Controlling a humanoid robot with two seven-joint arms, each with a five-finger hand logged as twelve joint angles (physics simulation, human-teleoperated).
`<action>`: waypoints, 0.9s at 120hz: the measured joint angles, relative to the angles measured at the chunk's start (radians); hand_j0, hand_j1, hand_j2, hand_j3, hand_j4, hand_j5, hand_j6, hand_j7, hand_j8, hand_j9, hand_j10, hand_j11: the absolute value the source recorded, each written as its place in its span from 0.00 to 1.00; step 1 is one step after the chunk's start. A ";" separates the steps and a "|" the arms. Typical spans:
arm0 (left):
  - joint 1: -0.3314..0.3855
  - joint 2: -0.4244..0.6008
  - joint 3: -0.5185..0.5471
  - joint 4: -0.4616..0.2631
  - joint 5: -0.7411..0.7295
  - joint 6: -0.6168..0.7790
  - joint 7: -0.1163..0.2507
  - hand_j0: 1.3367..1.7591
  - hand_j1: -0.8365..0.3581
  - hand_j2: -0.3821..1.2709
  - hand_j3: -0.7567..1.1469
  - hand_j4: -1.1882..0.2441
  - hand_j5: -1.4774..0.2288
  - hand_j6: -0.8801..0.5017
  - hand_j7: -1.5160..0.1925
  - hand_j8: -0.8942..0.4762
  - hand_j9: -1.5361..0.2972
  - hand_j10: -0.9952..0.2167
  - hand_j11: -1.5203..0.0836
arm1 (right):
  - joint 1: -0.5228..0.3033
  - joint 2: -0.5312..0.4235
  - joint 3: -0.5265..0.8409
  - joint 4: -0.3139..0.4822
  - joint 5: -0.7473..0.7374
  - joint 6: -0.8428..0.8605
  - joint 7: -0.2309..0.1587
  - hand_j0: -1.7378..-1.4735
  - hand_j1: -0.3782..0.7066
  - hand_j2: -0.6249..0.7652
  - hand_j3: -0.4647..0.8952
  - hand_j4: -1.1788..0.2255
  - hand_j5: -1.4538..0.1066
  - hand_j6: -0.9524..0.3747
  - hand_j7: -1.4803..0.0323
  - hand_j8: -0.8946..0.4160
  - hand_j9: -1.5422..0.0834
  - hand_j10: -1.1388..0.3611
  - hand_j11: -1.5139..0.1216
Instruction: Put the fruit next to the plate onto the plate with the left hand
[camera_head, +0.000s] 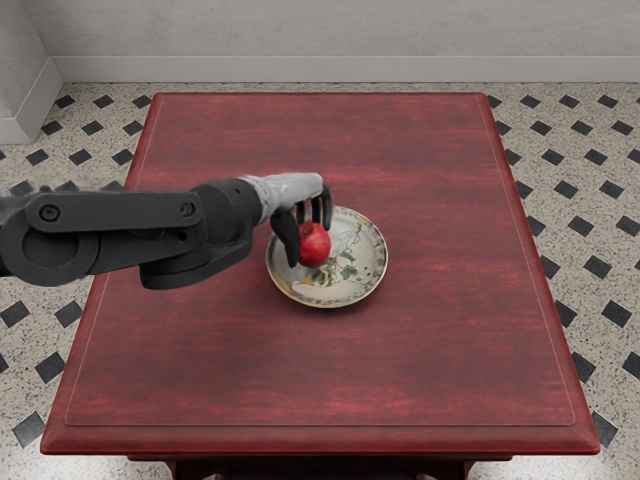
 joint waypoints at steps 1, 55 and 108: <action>0.001 0.000 0.000 0.000 0.001 0.000 0.000 0.75 0.44 0.60 0.40 0.42 0.24 0.34 0.27 0.27 0.27 0.18 0.30 | 0.000 0.000 0.000 0.000 0.000 0.000 0.000 0.30 0.04 0.45 0.34 0.83 0.92 0.71 0.97 0.67 0.94 0.75 0.91; 0.000 0.116 -0.103 -0.018 -0.103 -0.115 0.000 0.76 0.91 0.28 0.40 0.76 0.77 0.59 0.80 0.59 0.75 0.72 0.85 | 0.000 0.000 0.000 0.000 0.000 0.000 0.000 0.30 0.04 0.45 0.34 0.83 0.92 0.71 0.97 0.67 0.94 0.75 0.91; 0.284 0.671 -0.642 -0.079 -0.786 -0.717 0.000 0.76 0.98 0.24 0.40 0.82 0.85 0.63 0.88 0.64 0.83 0.81 0.94 | 0.000 0.000 0.000 0.001 0.000 0.000 0.000 0.30 0.04 0.45 0.34 0.83 0.92 0.71 0.97 0.67 0.94 0.75 0.91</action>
